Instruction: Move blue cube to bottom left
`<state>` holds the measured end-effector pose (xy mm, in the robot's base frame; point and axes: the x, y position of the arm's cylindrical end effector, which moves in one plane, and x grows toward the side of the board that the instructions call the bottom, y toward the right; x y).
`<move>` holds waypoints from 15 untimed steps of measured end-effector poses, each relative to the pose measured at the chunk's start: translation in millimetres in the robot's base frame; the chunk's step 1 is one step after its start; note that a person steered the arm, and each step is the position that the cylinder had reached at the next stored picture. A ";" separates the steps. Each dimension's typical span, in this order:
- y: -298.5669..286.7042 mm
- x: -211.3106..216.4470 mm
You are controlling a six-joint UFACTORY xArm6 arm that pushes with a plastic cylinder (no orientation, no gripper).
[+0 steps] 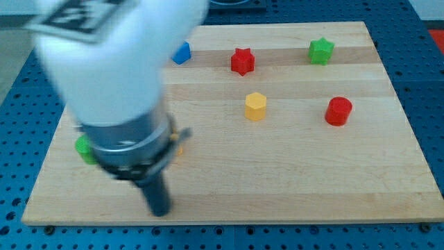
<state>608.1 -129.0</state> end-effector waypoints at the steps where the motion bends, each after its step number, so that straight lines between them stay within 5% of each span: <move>1: -75.7 -5.6; 3: -131.9 -56.1; 11: -15.0 -192.0; 15: -12.6 -160.5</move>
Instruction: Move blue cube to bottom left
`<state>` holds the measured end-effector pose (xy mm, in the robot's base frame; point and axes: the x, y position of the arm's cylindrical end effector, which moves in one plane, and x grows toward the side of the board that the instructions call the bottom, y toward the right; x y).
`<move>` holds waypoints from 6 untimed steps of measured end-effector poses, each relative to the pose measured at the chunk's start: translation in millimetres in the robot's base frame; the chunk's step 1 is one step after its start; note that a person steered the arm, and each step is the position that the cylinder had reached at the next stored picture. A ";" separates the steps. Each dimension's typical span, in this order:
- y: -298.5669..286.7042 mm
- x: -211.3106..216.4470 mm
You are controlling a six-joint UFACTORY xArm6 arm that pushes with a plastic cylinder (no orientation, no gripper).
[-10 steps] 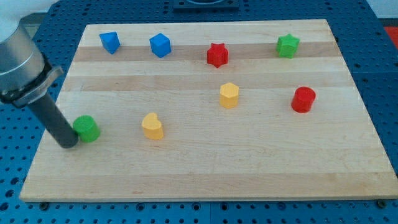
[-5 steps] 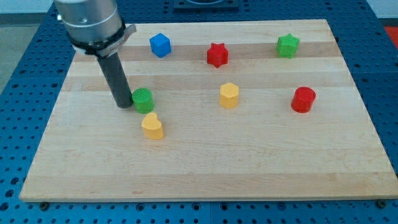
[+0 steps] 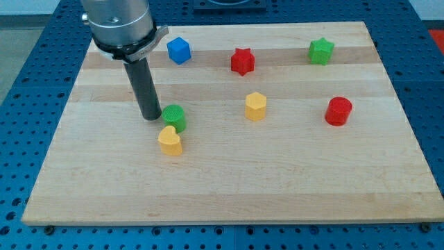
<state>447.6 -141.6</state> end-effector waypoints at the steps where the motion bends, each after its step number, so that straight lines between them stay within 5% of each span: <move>1: 5.5 36.5; 6: 71.2 -27.6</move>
